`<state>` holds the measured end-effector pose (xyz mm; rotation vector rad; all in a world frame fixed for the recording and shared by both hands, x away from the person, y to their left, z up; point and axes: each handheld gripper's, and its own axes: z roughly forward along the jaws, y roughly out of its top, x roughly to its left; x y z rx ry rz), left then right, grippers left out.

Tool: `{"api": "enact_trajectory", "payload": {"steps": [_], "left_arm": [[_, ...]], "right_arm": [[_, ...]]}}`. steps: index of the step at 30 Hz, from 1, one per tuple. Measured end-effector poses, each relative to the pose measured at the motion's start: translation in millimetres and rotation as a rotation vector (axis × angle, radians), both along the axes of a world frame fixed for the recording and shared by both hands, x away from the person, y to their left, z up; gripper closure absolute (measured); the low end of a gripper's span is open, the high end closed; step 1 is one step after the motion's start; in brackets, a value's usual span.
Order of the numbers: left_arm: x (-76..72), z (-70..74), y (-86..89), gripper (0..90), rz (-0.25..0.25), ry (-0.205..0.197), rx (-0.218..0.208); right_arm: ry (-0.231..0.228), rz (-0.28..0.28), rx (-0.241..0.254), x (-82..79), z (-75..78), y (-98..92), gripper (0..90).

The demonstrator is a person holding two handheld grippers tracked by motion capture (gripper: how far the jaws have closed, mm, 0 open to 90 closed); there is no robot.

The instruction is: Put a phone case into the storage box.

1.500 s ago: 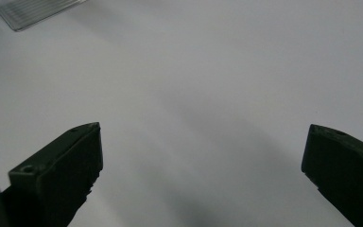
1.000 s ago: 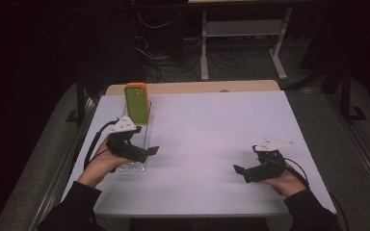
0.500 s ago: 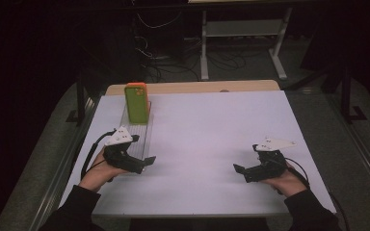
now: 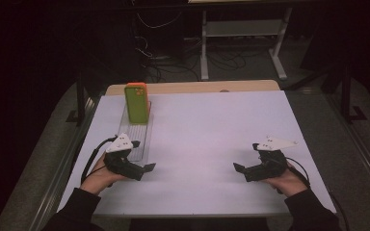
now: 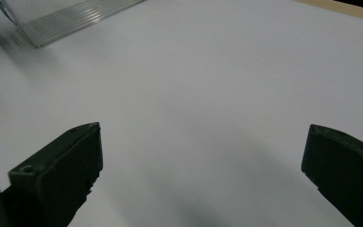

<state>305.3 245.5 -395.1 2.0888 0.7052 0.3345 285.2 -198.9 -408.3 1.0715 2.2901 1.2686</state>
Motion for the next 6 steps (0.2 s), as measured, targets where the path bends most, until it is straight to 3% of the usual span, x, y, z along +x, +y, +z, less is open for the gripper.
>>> {"api": "enact_trajectory", "payload": {"steps": [6], "left_arm": [[-0.1,-0.1,0.2,0.0,-0.003,0.002,-0.003]], "right_arm": [[0.005,0.002,0.000,0.0,-0.3,0.1,0.0]]}}
